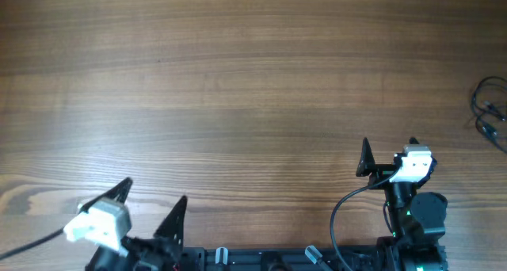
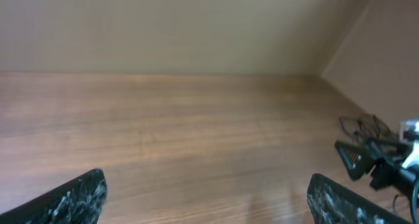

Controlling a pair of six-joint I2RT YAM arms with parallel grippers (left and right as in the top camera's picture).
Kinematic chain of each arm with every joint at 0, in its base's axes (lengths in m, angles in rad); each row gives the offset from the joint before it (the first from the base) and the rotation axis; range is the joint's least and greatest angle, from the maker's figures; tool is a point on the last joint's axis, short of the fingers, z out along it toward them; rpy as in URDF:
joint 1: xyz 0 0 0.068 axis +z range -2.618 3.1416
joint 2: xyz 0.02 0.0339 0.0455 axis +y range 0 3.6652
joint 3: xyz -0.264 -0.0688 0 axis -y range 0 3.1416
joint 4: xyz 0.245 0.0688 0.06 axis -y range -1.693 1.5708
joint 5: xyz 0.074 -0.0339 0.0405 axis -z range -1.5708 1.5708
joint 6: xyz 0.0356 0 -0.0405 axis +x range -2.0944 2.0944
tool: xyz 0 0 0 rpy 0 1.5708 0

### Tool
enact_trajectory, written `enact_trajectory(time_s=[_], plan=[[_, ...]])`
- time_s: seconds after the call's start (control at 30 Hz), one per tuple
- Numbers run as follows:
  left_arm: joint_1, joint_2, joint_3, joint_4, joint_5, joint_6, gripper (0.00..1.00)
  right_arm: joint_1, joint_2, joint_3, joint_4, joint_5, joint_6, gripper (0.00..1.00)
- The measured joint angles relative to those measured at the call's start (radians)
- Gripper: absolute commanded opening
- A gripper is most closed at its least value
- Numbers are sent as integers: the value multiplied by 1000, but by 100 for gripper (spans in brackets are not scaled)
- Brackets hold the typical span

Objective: Untangle cables

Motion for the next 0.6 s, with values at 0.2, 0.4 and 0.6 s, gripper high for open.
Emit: enact_trajectory(time_s=[0.2, 0.4, 0.6], plan=[[-27, -62, -227, 416, 75, 24, 100, 0, 0, 0, 0, 0, 0, 100], [-32, -209, -483, 800, 58, 34, 100, 0, 0, 0, 1, 0, 0, 100], [-32, -208, -697, 1053, -214, -182, 100, 0, 0, 0, 0, 0, 0, 100]])
